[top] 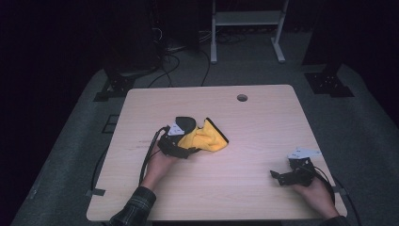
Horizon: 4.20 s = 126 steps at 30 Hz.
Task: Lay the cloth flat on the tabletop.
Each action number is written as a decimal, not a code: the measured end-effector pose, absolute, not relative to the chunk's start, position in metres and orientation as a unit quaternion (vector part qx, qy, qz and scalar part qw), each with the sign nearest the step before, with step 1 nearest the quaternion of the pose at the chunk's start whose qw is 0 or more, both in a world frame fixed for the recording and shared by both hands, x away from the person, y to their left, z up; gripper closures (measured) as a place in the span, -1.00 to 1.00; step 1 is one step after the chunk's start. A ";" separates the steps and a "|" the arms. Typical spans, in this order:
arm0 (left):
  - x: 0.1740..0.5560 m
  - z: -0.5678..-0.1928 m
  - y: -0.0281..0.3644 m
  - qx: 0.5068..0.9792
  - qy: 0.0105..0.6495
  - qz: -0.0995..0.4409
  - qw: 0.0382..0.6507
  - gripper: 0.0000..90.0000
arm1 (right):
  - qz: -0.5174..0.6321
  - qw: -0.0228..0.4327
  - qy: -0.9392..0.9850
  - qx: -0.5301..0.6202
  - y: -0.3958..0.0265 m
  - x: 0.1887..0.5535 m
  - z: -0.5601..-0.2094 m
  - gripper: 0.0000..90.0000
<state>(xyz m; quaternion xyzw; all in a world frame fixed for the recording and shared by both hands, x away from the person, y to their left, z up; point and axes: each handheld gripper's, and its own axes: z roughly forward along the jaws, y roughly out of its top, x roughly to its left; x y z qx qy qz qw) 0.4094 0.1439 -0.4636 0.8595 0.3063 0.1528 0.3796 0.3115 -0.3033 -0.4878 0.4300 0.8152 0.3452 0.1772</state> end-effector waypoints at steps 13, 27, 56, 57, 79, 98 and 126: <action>0.397 -0.452 0.136 0.856 0.292 0.132 0.406 0.28 | 0.345 0.177 0.815 0.430 -0.303 0.312 -0.488 -0.97; 0.355 -0.442 0.113 0.860 0.253 0.076 0.436 0.30 | 0.346 0.177 0.815 0.430 -0.303 0.312 -0.488 -0.97; 0.324 -0.413 0.095 0.853 0.212 0.062 0.472 -0.30 | 0.345 0.177 0.816 0.428 -0.303 0.312 -0.488 -0.96; 0.324 -0.413 0.095 0.853 0.212 0.062 0.472 -0.30 | 0.345 0.177 0.816 0.428 -0.303 0.312 -0.488 -0.96; 0.352 -0.432 0.083 0.860 0.246 0.075 0.440 0.82 | 0.345 0.177 0.815 0.430 -0.303 0.312 -0.488 -0.96; 0.314 -0.417 0.174 0.824 0.298 0.091 0.473 0.82 | 0.346 0.177 0.815 0.429 -0.303 0.312 -0.488 -0.96; 0.305 -0.438 0.199 0.830 0.330 0.085 0.442 0.81 | 0.423 0.068 0.854 0.293 -0.249 0.283 -0.461 -0.36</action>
